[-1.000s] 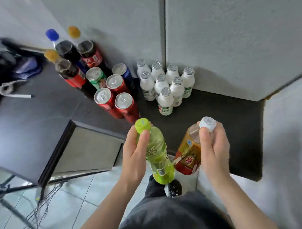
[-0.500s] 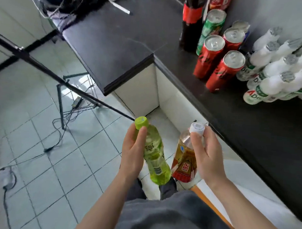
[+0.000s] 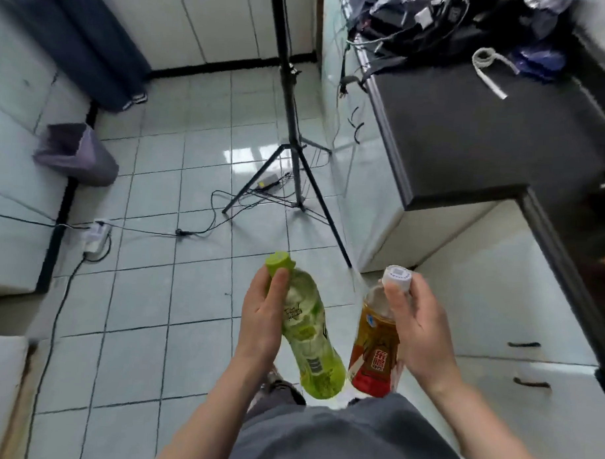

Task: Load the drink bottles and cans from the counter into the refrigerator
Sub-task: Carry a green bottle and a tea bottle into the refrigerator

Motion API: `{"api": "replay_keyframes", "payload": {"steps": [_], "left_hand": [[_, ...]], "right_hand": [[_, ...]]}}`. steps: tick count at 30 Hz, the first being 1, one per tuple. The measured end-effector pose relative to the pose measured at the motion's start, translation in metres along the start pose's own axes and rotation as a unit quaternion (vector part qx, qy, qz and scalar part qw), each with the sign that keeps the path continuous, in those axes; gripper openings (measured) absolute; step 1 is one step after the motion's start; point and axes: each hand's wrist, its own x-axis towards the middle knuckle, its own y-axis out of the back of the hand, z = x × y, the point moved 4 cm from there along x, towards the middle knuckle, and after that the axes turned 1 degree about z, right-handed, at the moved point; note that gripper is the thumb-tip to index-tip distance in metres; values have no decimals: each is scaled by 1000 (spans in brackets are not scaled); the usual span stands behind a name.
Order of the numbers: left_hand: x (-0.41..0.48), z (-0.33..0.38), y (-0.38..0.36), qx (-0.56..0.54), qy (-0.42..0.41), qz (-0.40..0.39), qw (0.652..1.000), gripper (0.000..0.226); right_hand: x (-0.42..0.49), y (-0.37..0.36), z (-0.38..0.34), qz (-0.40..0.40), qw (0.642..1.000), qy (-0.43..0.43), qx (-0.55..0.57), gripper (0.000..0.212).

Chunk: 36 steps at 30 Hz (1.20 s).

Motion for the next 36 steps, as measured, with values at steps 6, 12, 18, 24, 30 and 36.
{"api": "replay_keyframes", "payload": {"steps": [6, 12, 18, 24, 30, 36], "left_hand": [[37, 14, 134, -43, -25, 101, 994, 22], [57, 24, 236, -46, -62, 162, 984, 26], [57, 10, 321, -77, -55, 282, 955, 21], [46, -11, 417, -122, -18, 434, 892, 30], [28, 7, 524, -105, -15, 563, 820, 38], [-5, 19, 588, -111, -24, 682, 723, 31]], "right_hand": [[22, -138, -53, -114, 993, 35, 11, 40], [31, -250, -96, -188, 979, 63, 41, 27], [40, -347, -126, -281, 956, 81, 13, 26], [43, -478, -154, -400, 908, 121, -38, 23], [19, -623, -216, -527, 824, 199, -51, 30], [-38, -734, -260, -639, 728, 244, -50, 27]]}}
